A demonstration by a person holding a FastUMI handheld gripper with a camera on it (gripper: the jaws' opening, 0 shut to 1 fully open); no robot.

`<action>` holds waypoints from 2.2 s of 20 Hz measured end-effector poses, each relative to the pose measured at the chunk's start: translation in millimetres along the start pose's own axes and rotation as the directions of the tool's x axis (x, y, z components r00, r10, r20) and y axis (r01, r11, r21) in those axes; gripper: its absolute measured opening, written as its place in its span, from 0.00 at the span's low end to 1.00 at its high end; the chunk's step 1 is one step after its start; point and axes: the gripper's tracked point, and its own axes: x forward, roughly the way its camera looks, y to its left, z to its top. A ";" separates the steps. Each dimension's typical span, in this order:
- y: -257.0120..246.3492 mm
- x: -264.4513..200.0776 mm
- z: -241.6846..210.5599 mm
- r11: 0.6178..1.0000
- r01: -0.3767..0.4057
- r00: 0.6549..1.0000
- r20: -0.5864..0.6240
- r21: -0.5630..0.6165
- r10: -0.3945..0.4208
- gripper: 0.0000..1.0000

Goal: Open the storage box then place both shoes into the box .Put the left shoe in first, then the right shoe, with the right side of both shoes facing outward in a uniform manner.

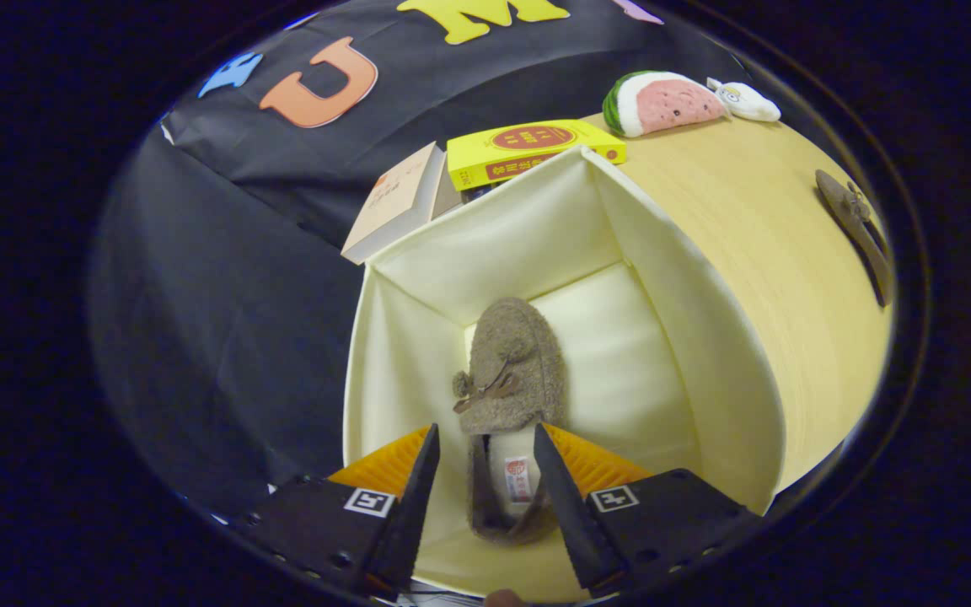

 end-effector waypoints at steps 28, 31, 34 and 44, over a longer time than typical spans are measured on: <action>-334.3 -259.0 195.3 0.891 0.338 0.866 0.470 -0.302 -0.169 0.94; -394.8 -240.6 186.6 0.874 0.382 0.886 0.386 -0.299 -0.255 0.94; -434.4 -227.4 180.7 0.866 0.406 0.894 0.324 -0.292 -0.310 0.95; -505.9 -160.1 169.1 0.898 0.400 0.916 0.096 -0.183 -0.389 0.80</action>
